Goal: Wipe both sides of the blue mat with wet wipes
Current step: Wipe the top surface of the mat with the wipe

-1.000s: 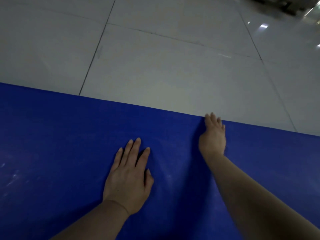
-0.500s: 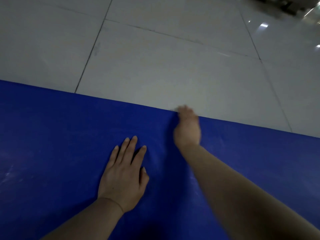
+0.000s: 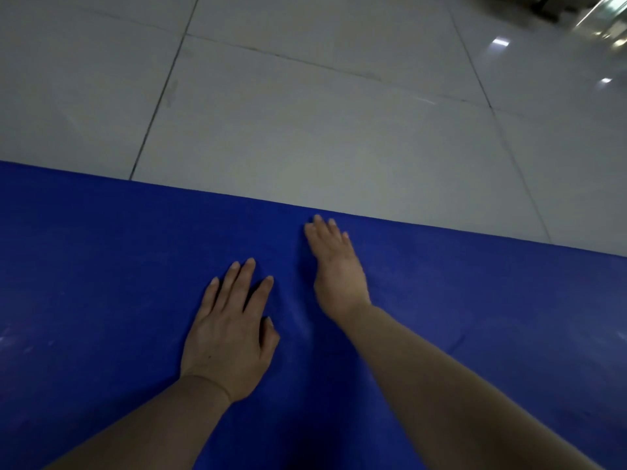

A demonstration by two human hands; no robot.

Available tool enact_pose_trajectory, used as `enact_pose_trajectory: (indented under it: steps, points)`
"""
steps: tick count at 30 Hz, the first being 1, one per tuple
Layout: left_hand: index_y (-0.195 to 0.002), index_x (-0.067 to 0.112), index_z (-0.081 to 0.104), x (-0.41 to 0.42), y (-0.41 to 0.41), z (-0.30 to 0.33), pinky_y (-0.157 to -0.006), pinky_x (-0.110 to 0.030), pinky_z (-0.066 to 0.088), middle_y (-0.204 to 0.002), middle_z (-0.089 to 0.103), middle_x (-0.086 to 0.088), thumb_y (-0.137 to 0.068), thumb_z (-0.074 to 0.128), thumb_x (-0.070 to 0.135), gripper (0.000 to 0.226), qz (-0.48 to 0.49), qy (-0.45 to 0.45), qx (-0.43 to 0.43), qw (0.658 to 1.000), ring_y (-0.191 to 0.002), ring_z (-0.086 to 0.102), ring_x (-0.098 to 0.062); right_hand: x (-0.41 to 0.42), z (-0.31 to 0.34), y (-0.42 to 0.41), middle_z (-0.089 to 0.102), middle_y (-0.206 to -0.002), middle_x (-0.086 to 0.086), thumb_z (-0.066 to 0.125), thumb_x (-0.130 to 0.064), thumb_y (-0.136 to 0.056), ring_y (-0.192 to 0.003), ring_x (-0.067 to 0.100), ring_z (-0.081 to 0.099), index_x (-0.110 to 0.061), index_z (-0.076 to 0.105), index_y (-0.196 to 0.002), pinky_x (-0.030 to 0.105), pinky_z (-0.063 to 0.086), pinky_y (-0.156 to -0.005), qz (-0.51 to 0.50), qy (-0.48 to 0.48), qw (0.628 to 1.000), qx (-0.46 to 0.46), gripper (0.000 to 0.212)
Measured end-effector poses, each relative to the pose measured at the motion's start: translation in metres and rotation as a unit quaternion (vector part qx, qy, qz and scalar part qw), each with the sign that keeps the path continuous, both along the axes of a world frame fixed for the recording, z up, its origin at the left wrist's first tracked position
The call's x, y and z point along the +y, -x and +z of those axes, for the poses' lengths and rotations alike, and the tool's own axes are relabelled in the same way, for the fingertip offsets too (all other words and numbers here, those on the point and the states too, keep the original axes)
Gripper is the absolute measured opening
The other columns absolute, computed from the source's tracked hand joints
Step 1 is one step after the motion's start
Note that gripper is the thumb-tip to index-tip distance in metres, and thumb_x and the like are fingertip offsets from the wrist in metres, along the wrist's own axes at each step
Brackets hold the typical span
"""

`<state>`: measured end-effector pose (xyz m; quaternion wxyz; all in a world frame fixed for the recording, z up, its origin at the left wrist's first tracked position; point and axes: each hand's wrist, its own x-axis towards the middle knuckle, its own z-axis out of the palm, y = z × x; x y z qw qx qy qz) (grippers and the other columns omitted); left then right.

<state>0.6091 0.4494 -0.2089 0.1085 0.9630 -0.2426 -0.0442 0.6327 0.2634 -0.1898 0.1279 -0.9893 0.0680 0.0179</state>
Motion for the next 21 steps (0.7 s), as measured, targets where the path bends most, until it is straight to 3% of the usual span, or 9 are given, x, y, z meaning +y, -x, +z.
enact_pose_trajectory:
  steps: [2,5,7,12,14,18,19,21]
  points:
    - [-0.137,0.011,0.052,0.0,0.0,0.0,-0.114,-0.041,0.015,-0.151,0.037,-0.014,-0.088,0.031,0.035,0.058,0.0,0.005,-0.004,1.0,-0.14,0.032,-0.027,-0.014,-0.001,0.01,0.004,-0.159,-0.001,0.041,0.016,-0.08,-0.146,0.018,0.0,-0.016,0.016,-0.151,0.027,-0.007,-0.116,-0.004,0.029,1.0,-0.003,0.082]
    - [-0.137,0.011,0.051,-0.001,0.0,-0.002,-0.113,-0.042,0.016,-0.151,0.037,-0.014,-0.088,0.031,0.035,0.057,-0.001,0.012,-0.01,1.0,-0.139,0.034,-0.028,-0.079,0.002,0.028,0.01,-0.159,0.002,0.04,0.014,-0.08,-0.146,0.021,0.004,-0.015,0.024,-0.149,0.032,-0.001,-0.118,-0.196,0.055,0.979,0.003,0.077]
    - [-0.137,0.011,0.051,-0.001,-0.001,-0.004,-0.113,-0.042,0.016,-0.151,0.037,-0.014,-0.088,0.031,0.035,0.058,-0.001,0.01,-0.011,1.0,-0.139,0.033,-0.028,-0.087,0.005,0.029,0.008,-0.159,0.004,0.041,0.012,-0.082,-0.146,0.023,0.003,-0.012,0.02,-0.15,0.033,0.0,-0.119,-0.266,0.053,0.963,0.011,0.075]
    - [-0.138,0.011,0.051,-0.001,0.0,-0.002,-0.114,-0.042,0.015,-0.151,0.036,-0.014,-0.088,0.03,0.035,0.059,0.001,0.002,-0.007,1.0,-0.14,0.032,-0.027,-0.013,-0.002,0.027,0.003,-0.159,0.0,0.039,0.016,-0.082,-0.146,0.018,-0.002,-0.014,0.015,-0.151,0.026,-0.006,-0.117,-0.037,0.002,0.999,-0.006,0.079]
    - [-0.138,0.011,0.05,-0.001,0.0,-0.003,-0.114,-0.041,0.014,-0.152,0.036,-0.014,-0.089,0.03,0.035,0.059,0.001,0.01,-0.012,1.0,-0.14,0.032,-0.028,-0.035,-0.004,0.036,0.006,-0.159,-0.001,0.04,0.019,-0.079,-0.147,0.018,0.0,-0.015,0.019,-0.15,0.026,-0.005,-0.116,-0.063,0.013,0.998,-0.012,0.081]
    - [-0.139,0.01,0.049,-0.001,-0.001,-0.006,-0.116,-0.039,0.01,-0.152,0.034,-0.014,-0.089,0.029,0.036,0.059,0.0,0.015,-0.011,1.0,-0.141,0.03,-0.028,-0.099,0.0,0.063,0.008,-0.159,0.003,0.038,0.018,-0.079,-0.146,0.021,0.002,-0.011,0.023,-0.149,0.03,0.0,-0.119,-0.266,0.032,0.963,-0.003,0.077]
    - [-0.139,0.01,0.049,-0.001,-0.001,-0.006,-0.116,-0.039,0.009,-0.153,0.034,-0.014,-0.089,0.029,0.036,0.059,0.0,0.016,-0.009,1.0,-0.141,0.03,-0.028,-0.091,0.001,0.066,0.006,-0.159,0.004,0.037,0.019,-0.08,-0.146,0.021,0.001,-0.01,0.02,-0.15,0.03,-0.001,-0.119,-0.26,0.022,0.965,-0.01,0.077]
    - [-0.139,0.011,0.049,-0.001,0.0,-0.004,-0.116,-0.038,0.009,-0.153,0.034,-0.014,-0.089,0.029,0.036,0.06,0.0,0.02,-0.009,1.0,-0.141,0.03,-0.028,-0.058,-0.003,0.074,0.006,-0.159,0.004,0.036,0.021,-0.078,-0.146,0.021,0.001,-0.008,0.017,-0.15,0.028,-0.002,-0.118,-0.156,-0.004,0.988,-0.01,0.08]
